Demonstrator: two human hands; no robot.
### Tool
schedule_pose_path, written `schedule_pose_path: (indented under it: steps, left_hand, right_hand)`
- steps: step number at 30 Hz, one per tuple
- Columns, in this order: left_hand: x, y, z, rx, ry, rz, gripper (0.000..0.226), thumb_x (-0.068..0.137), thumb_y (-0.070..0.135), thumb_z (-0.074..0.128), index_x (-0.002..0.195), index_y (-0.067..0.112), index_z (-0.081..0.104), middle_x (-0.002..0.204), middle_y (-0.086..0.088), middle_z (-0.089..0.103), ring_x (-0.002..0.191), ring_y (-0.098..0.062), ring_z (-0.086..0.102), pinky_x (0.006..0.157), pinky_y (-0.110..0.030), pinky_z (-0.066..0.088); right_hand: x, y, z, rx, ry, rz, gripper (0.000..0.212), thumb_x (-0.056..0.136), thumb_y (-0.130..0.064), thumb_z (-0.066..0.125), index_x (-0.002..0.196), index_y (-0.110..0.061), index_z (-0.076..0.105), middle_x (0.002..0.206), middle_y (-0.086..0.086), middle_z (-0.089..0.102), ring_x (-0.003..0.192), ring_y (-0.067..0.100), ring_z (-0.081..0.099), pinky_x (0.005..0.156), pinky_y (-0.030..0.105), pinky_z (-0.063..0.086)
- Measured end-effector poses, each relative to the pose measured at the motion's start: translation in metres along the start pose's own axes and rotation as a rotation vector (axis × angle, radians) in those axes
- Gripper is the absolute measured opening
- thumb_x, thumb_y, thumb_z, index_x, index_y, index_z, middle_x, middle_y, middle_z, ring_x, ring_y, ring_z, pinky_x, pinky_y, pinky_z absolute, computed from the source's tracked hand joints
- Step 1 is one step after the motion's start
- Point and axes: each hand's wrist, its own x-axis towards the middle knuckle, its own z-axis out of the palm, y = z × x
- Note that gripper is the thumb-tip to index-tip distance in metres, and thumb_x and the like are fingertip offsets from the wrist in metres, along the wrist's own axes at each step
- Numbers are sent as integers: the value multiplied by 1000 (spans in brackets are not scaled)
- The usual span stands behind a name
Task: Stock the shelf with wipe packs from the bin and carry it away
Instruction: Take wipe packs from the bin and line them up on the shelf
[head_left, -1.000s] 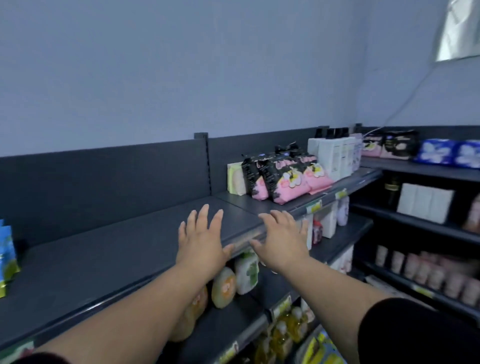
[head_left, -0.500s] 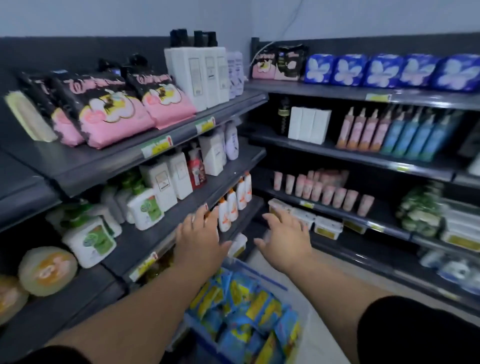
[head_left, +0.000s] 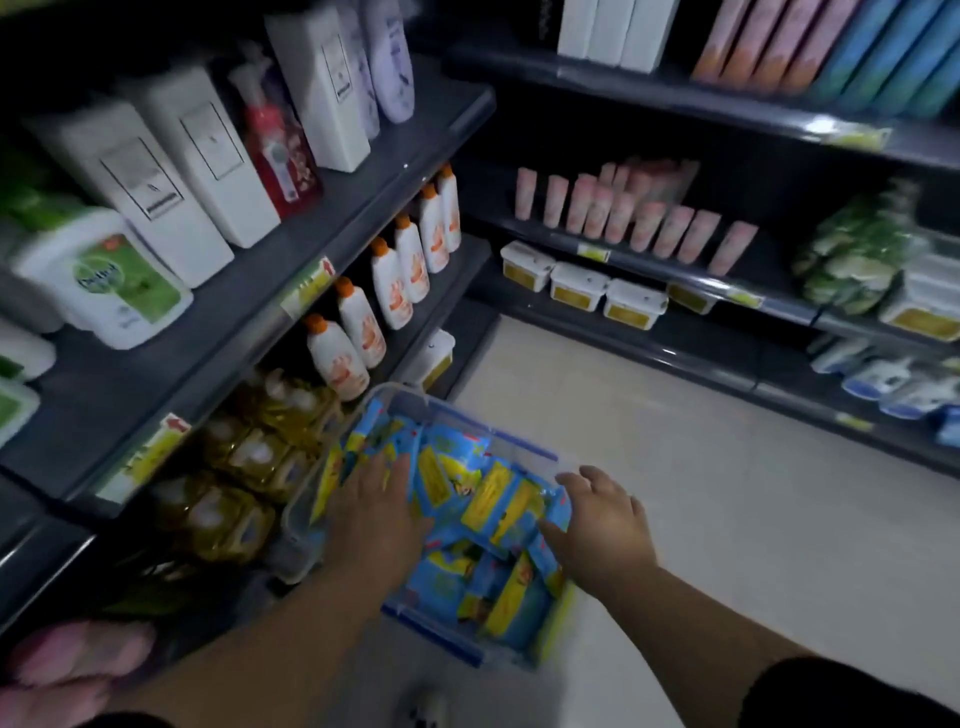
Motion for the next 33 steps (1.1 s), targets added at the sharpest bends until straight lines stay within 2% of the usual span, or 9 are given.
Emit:
schedule_pose_path:
  steps: [7, 13, 17, 20, 23, 26, 28, 31, 33]
  left_hand:
    - [40, -19, 81, -5, -151, 67, 78, 94, 56, 41, 152, 25, -1, 160, -4, -3, 147, -24, 2, 119, -40, 9]
    - [71, -36, 104, -30, -146, 107, 79, 93, 54, 46, 152, 28, 1, 160, 2, -8, 147, -21, -4, 119, -38, 5]
    - [79, -40, 113, -56, -108, 135, 75, 94, 51, 45, 152, 28, 4, 159, 4, -5, 147, -21, -3, 119, -39, 6]
    - [77, -40, 117, -100, -91, 168, 72, 95, 49, 45, 152, 29, 6, 159, 4, -3, 147, -19, -3, 119, -39, 6]
    - [75, -34, 111, -177, -56, 217, 70, 95, 45, 48, 151, 33, 9, 159, 6, 1, 146, -18, 0, 119, -38, 7]
    - [78, -20, 89, -262, -28, 321, 75, 93, 42, 55, 150, 38, 6, 159, 11, -1, 146, -13, -3, 117, -33, 6]
    - [84, -8, 73, -315, -15, 401, 78, 90, 39, 60, 149, 37, 10, 159, 11, 3, 146, -13, 0, 117, -32, 8]
    - [92, 8, 53, -344, -45, 458, 60, 91, 33, 61, 145, 32, 34, 152, 7, 33, 139, -14, 29, 112, -29, 28]
    - [91, 15, 44, -362, -82, 432, 41, 93, 29, 57, 134, 32, 52, 130, 3, 58, 118, -17, 52, 96, -34, 44]
  right_hand:
    - [43, -7, 85, 39, -117, 1, 69, 85, -51, 59, 144, -30, 32, 155, 1, 24, 141, 21, 26, 115, 33, 24]
    - [80, -23, 140, -83, -228, -97, 91, 83, -53, 61, 153, -32, 7, 161, 3, -9, 148, 25, -2, 120, 41, 5]
    - [95, -22, 155, -134, -218, -90, 95, 85, -50, 61, 152, -32, -4, 161, 7, -4, 147, 30, 7, 120, 43, 6]
    - [103, -19, 149, -156, -143, -114, 76, 91, -40, 52, 152, -30, 8, 159, 6, 19, 143, 23, 26, 119, 43, 4]
    - [104, -20, 127, -11, 58, -96, 51, 93, -27, 49, 143, -29, 39, 136, 2, 56, 125, 19, 51, 118, 39, 8]
    - [103, -17, 107, 188, 304, -150, 32, 83, -20, 69, 114, -26, 68, 104, 3, 73, 95, 28, 67, 101, 40, 40]
    - [101, -15, 95, 328, 327, -225, 26, 74, -18, 78, 100, -24, 75, 91, 1, 75, 83, 26, 70, 82, 35, 52]
    - [95, -20, 77, 495, 286, -311, 25, 72, -22, 80, 96, -25, 76, 91, -6, 75, 84, 15, 70, 79, 30, 55]
    - [92, -22, 68, 537, 261, -330, 27, 73, -25, 79, 99, -28, 74, 93, -10, 74, 87, 11, 69, 81, 28, 53]
